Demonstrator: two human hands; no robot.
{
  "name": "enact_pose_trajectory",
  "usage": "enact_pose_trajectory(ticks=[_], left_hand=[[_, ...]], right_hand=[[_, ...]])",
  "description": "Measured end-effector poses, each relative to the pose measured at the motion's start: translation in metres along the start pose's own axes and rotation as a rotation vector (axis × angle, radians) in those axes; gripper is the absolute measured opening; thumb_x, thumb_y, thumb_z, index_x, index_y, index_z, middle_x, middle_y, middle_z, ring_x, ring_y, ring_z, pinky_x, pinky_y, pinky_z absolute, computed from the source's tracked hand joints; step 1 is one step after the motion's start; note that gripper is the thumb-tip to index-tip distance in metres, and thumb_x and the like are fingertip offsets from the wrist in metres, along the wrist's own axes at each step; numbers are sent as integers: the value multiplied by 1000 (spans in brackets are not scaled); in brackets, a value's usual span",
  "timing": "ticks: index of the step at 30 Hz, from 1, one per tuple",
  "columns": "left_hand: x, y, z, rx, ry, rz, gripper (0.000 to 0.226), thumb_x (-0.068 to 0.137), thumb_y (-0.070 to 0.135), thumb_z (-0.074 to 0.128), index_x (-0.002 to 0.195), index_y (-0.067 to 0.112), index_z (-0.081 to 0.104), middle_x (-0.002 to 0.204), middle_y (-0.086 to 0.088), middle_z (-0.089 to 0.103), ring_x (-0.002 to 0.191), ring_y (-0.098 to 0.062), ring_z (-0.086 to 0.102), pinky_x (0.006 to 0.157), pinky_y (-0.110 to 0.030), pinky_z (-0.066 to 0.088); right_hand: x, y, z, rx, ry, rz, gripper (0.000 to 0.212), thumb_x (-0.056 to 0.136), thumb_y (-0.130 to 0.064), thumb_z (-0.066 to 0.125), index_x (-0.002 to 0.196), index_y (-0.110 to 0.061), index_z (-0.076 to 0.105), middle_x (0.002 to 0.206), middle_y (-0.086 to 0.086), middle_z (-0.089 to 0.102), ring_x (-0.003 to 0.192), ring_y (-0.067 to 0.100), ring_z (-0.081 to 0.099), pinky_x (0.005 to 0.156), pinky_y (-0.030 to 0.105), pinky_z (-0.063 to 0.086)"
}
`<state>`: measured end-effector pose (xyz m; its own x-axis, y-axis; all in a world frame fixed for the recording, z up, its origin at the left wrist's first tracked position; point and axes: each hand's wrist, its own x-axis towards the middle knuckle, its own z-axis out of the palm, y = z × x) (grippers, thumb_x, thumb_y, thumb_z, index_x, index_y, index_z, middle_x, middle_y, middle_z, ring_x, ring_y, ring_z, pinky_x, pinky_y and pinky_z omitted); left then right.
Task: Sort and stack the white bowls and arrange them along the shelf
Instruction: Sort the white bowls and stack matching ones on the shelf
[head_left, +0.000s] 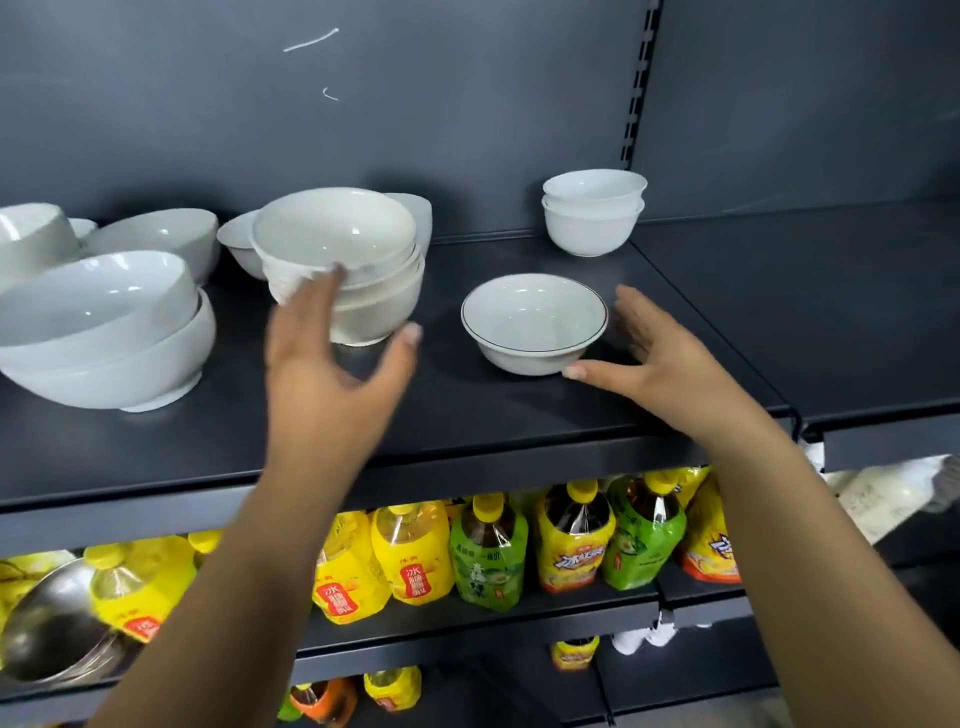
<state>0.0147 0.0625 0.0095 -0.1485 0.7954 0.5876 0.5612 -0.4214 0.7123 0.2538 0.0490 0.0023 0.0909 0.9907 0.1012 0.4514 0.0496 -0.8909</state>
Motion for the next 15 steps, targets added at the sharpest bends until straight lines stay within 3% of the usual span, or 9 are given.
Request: enact_pose_trajectory(ticks=[2,5,8,12,15], left_hand=[[-10,9,14,-29,-251,-130,71,74,45,71,134,16,47,135,3,49,123,-6,40,98,-9,27],[-4,9,32,-38,-493,-269,80,74,47,66,142,20,34,143,7,42,131,-10,37,99,-19,28],[9,11,42,-20,-562,-249,73,76,43,68,140,23,38,135,15,45,130,-5,38,96,-16,27],[13,11,52,-33,-594,-201,63,72,40,73,130,25,50,130,11,55,121,-4,48,101,-22,36],[7,9,47,-120,-498,-231,73,61,48,79,123,19,54,123,10,59,117,-5,51,104,-29,40]], right_hand=[[5,0,-9,-90,-87,12,117,46,-56,73,146,-22,22,150,-9,30,136,7,29,113,30,25],[20,2,-17,-132,-222,-36,100,48,-60,75,137,-33,38,138,-18,44,130,3,37,111,29,29],[33,2,-19,-80,-307,-107,82,55,-50,73,130,-35,46,131,-21,50,124,-2,43,105,22,33],[37,6,-16,-8,-291,-174,56,65,-30,76,113,-44,49,110,-33,54,101,-24,46,82,-5,36],[28,2,-7,60,-219,-224,56,61,-33,75,111,-41,53,107,-30,58,101,-19,51,81,-3,38]])
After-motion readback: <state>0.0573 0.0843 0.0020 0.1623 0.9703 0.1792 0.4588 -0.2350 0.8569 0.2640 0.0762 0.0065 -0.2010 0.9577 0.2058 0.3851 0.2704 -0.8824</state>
